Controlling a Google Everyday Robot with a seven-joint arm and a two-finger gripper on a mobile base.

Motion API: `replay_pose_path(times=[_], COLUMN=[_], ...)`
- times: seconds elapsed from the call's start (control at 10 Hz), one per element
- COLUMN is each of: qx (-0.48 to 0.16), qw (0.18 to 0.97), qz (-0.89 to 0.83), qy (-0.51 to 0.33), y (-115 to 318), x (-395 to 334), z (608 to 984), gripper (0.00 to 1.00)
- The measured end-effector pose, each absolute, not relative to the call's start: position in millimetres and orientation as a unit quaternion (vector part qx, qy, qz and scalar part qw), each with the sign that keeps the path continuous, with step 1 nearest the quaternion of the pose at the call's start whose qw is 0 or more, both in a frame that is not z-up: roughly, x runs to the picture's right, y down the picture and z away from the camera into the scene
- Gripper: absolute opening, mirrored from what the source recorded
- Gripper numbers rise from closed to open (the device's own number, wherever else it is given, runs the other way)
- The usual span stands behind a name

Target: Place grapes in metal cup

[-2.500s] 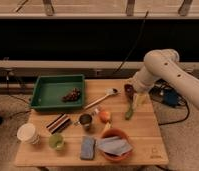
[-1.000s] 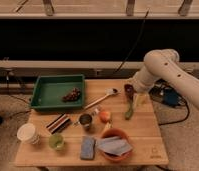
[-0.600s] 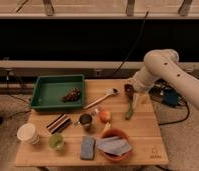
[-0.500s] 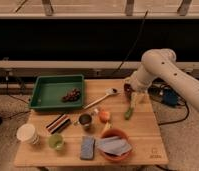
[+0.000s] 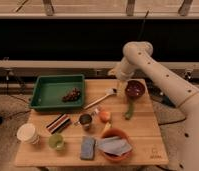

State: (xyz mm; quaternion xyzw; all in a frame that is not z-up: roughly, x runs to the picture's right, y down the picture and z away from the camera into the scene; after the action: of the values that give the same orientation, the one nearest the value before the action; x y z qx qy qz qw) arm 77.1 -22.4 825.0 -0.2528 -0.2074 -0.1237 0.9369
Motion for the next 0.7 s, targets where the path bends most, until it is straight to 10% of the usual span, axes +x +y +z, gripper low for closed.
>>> replay_pose_path(times=[0.7], qx=[-0.234], qw=[0.909], qz=[-0.207], qy=[-0.275], y=[-29], x=[-45], z=[870], gripper=[0.8])
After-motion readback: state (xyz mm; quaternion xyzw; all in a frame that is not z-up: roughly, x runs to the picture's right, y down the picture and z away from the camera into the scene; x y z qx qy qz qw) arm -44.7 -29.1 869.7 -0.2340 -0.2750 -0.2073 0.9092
